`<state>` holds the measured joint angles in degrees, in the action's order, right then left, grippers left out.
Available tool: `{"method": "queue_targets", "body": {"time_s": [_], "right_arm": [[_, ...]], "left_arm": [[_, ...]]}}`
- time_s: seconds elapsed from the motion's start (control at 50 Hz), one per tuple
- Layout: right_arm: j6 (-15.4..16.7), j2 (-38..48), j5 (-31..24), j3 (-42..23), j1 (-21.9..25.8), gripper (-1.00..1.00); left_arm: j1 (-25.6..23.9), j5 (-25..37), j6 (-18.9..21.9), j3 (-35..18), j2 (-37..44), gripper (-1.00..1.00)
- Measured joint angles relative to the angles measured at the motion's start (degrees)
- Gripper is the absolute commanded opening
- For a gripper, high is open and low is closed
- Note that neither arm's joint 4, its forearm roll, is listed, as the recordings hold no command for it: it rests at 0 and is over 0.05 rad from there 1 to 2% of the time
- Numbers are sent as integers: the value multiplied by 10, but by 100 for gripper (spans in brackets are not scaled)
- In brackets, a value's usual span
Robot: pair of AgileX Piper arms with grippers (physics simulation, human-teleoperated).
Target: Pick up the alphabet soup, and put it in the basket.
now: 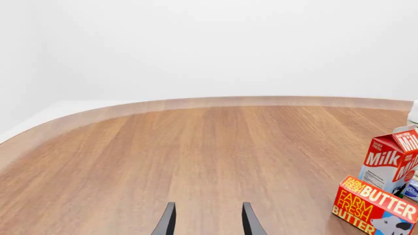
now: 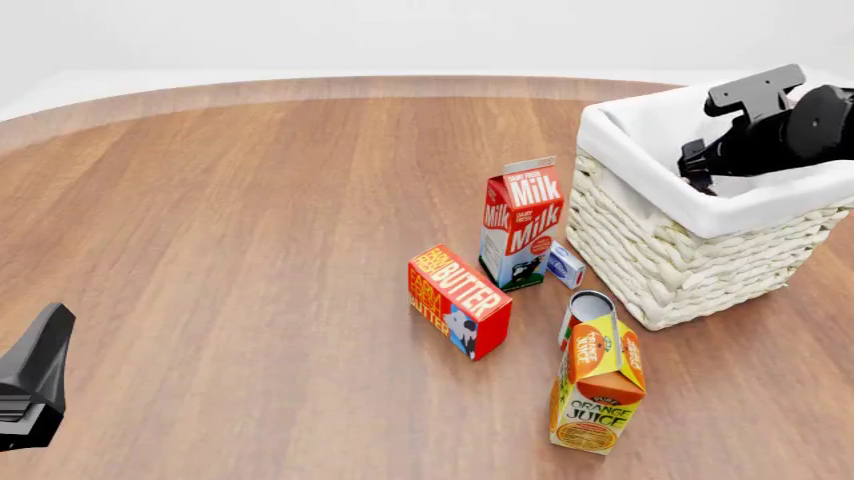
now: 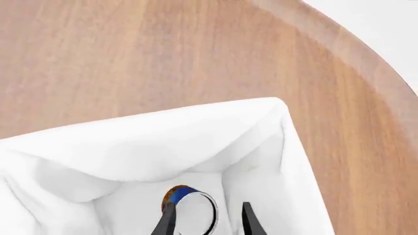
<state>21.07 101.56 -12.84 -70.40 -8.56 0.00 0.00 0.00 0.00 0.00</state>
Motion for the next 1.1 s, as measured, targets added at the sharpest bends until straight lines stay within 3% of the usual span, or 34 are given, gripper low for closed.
{"method": "queue_targets", "body": {"time_s": [0.62, 1.1], "right_arm": [[-15, -72, 43, 44, -1, 100], [-30, -185, 112, 147, 12, 100]], "left_arm": [[0, 0, 0, 0, 0, 100], [0, 0, 0, 0, 0, 100]]}}
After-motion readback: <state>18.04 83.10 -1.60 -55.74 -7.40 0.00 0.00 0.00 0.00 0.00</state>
